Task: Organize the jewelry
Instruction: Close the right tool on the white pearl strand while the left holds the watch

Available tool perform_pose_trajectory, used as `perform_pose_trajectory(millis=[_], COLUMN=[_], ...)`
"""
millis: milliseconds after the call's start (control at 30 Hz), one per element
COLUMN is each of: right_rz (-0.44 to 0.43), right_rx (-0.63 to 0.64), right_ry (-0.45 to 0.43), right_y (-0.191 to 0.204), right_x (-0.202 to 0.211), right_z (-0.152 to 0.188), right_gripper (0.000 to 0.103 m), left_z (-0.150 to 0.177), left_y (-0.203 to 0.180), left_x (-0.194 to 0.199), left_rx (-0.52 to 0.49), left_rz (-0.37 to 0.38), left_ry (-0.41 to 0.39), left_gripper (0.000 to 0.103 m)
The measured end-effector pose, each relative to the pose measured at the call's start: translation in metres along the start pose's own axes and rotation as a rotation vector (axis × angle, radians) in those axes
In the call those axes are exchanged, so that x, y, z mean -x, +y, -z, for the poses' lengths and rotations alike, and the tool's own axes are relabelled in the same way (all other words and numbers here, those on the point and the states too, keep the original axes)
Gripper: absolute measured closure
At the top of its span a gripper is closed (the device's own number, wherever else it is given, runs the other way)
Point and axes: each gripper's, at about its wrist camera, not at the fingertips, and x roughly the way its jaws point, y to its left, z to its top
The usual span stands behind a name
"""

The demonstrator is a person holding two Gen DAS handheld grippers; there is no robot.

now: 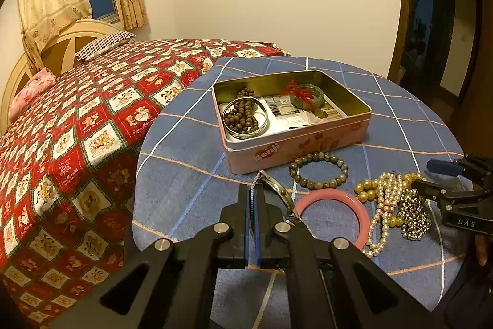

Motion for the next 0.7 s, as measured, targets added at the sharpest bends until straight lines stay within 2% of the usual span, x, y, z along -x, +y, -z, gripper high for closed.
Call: perform_pose_trajectory(millis=[33, 67, 100, 233, 267, 300, 567, 633, 700], right_rz=[-0.018, -0.034, -0.042, -0.066, -0.067, -0.068, -0.065, -0.07, -0.07], right_rx=[-0.009, -0.012, -0.011, 0.009, 0.006, 0.003, 0.011, 0.002, 0.018], right_ry=[0.0, -0.004, -0.007, 0.008, 0.005, -0.002, -0.009, -0.011, -0.004], right_y=[-0.001, -0.001, 0.0, 0.006, 0.006, 0.006, 0.009, 0.009, 0.013], right_x=[0.0, 0.0, 0.0, 0.0, 0.001, 0.002, 0.005, 0.007, 0.006], right_z=[0.0, 0.0, 0.0, 0.001, 0.001, 0.002, -0.001, -0.004, -0.006], right_gripper=[0.055, 0.074, 0.087, 0.086, 0.088, 0.095, 0.096, 0.09, 0.067], left_z=[0.0, 0.0, 0.0, -0.001, -0.001, -0.001, -0.001, -0.001, -0.001], left_y=[0.0, 0.0, 0.0, 0.0, 0.0, 0.001, 0.001, 0.001, 0.001], left_x=[0.0, 0.0, 0.0, 0.001, 0.001, 0.002, 0.002, 0.002, 0.002], left_rx=[0.001, 0.002, 0.002, 0.002, 0.002, 0.003, 0.006, 0.002, 0.003], left_rz=[0.001, 0.002, 0.004, 0.005, 0.005, 0.005, 0.006, 0.006, 0.007], left_ry=[0.0, 0.0, 0.0, -0.005, -0.007, -0.007, -0.007, -0.008, -0.007], left_gripper=[0.102, 0.102, 0.102, 0.102, 0.102, 0.102, 0.102, 0.102, 0.102])
